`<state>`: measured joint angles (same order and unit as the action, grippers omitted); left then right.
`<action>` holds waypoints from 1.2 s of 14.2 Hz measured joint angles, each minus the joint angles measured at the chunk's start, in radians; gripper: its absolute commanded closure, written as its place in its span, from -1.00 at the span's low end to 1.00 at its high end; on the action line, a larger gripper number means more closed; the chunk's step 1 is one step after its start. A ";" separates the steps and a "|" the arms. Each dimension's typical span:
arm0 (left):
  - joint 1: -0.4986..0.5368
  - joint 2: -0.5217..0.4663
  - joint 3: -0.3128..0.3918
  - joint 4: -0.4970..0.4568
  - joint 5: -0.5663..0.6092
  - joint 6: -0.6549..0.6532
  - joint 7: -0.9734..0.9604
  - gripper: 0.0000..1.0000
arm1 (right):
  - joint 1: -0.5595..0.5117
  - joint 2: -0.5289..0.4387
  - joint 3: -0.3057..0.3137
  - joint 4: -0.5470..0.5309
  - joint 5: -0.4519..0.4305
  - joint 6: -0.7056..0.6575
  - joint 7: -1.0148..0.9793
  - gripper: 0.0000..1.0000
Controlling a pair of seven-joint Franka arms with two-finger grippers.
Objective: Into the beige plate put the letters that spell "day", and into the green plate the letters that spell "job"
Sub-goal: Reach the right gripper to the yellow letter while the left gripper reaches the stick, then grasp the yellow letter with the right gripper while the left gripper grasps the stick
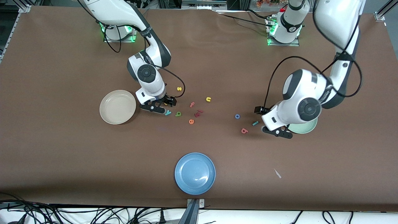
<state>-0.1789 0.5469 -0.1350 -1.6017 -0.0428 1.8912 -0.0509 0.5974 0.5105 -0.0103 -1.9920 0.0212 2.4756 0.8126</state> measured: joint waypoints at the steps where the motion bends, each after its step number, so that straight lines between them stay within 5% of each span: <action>1: -0.007 0.012 0.000 0.000 0.004 0.009 0.000 -0.99 | 0.000 0.002 0.001 0.000 0.019 0.001 0.000 -0.99; 5: -0.060 0.088 0.000 -0.012 0.010 0.113 -0.027 -0.88 | 0.001 0.007 0.007 0.000 0.063 0.003 -0.002 -0.98; 10: -0.091 0.143 0.000 -0.018 0.157 0.136 -0.048 -0.77 | 0.000 0.026 0.007 0.000 0.065 0.008 -0.005 -0.88; 14: -0.093 0.154 0.000 -0.018 0.202 0.183 -0.042 -0.41 | 0.000 0.038 0.007 0.000 0.066 0.011 -0.008 -0.36; 17: -0.094 0.170 0.000 -0.022 0.204 0.192 -0.033 -0.34 | 0.000 0.038 0.007 0.000 0.066 0.012 -0.019 -0.11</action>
<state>-0.2731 0.7171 -0.1353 -1.6237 0.1611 2.0832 -0.0835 0.5979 0.5484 -0.0030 -1.9920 0.0871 2.4879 0.7937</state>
